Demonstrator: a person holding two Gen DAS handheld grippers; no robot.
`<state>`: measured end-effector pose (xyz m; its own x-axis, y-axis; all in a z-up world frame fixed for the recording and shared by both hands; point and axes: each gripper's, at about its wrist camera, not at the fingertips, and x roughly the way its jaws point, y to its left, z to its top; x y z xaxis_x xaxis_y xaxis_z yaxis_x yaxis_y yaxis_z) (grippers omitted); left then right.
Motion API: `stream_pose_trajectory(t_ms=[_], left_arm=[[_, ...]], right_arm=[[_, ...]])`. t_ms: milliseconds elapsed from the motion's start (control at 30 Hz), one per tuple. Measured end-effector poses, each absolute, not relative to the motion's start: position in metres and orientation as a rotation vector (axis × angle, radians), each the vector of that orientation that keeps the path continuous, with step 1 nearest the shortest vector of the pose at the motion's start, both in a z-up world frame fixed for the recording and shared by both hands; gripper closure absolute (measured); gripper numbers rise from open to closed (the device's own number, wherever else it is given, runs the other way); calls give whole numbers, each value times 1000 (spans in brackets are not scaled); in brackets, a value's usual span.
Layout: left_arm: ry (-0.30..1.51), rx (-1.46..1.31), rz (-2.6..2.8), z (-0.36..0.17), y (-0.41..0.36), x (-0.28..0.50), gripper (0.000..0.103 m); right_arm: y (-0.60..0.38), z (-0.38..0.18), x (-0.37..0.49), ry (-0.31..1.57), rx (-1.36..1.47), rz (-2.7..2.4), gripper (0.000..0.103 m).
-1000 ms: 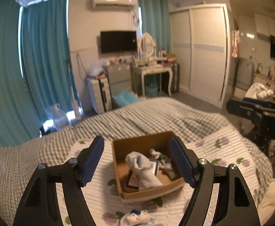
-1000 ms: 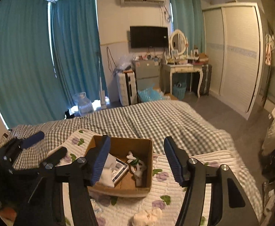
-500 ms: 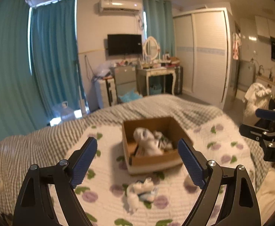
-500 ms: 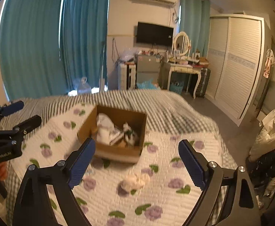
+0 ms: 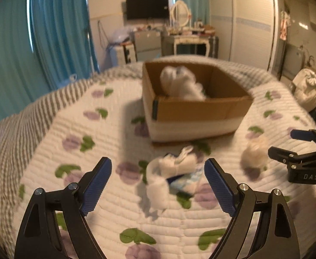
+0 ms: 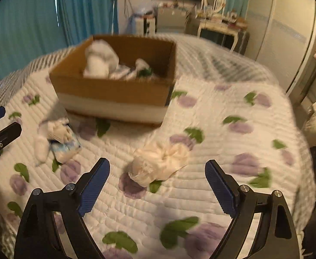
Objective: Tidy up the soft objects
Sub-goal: 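Grasp a white sock with the left tool while the right grasps the lace scrunchie, then lower the sock and scrunchie into the cardboard box and open both tools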
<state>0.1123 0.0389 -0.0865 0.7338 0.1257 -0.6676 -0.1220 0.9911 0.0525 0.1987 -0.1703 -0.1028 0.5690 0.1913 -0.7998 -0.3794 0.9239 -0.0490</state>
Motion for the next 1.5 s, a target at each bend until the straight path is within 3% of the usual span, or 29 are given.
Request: stream_pose_trajectory(t_ms=[200, 367, 433, 533, 767, 833, 1233, 1500], left_arm=[[789, -36, 151, -123, 60, 118, 17], [842, -43, 135, -138, 62, 119, 17], [873, -44, 113, -144, 60, 120, 17], [915, -40, 101, -154, 56, 119, 22], [945, -57, 71, -160, 57, 127, 56], [952, -65, 55, -161, 57, 130, 76], [875, -100, -11, -122, 50, 96, 78], [748, -64, -46, -60, 31, 72, 78]], right_arm=[[-160, -138, 238, 1042, -172, 318, 17], [-152, -173, 262, 1195, -137, 302, 45], [-152, -172, 259, 1174, -146, 270, 69], [-154, -158, 244, 1094, -130, 294, 81], [-149, -142, 212, 1020, -115, 321, 82], [-145, -143, 207, 1022, -121, 331, 82], [-146, -123, 162, 961, -85, 398, 82], [-147, -69, 130, 845, -107, 429, 82]])
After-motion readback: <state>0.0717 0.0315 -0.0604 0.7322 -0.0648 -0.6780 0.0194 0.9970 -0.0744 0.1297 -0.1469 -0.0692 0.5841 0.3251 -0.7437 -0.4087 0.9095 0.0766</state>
